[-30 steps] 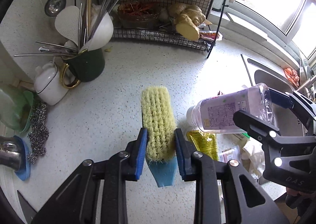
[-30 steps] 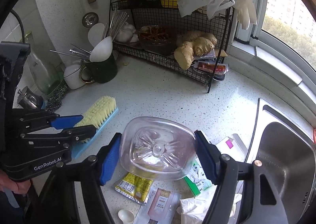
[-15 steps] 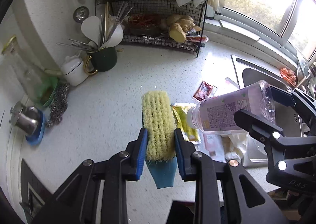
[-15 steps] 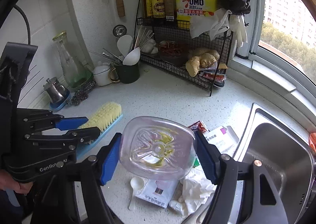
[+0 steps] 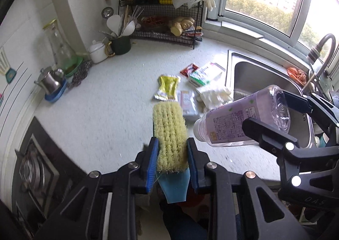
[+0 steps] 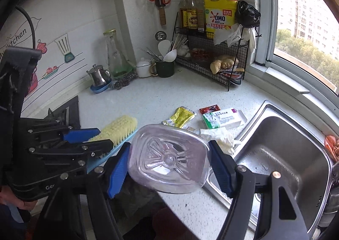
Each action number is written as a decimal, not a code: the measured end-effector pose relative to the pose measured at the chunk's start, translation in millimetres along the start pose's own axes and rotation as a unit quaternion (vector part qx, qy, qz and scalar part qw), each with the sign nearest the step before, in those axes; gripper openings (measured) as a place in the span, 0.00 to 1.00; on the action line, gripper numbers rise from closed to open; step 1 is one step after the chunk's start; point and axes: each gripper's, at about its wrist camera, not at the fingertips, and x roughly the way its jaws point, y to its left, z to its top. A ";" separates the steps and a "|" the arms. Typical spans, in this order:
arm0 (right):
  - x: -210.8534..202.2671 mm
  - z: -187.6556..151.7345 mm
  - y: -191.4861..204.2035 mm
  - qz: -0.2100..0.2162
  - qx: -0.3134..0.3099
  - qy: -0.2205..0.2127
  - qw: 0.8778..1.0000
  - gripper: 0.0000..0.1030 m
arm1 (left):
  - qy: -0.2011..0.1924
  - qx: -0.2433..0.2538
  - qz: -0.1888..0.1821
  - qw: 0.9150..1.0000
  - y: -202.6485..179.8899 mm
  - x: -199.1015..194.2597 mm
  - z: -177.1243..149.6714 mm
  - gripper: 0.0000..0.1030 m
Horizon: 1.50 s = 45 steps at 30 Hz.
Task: Collect trash
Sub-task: 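Lower the scrub brush and juice bottle down to the red bin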
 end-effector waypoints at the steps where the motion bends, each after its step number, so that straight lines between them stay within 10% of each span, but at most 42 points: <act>1: -4.8 -7.4 1.2 0.004 -0.002 0.003 1.000 0.67 | 0.002 -0.004 0.003 1.000 -5.4 -3.7 -8.0 0.24; 22: 7.4 -145.3 44.6 0.033 0.001 0.134 0.990 0.67 | 0.132 -0.051 -0.020 0.990 -33.7 19.4 -166.7 0.24; 45: 176.4 -304.3 18.6 -0.027 0.029 0.215 0.976 0.68 | 0.215 -0.052 -0.079 0.972 -25.3 282.4 -288.8 0.24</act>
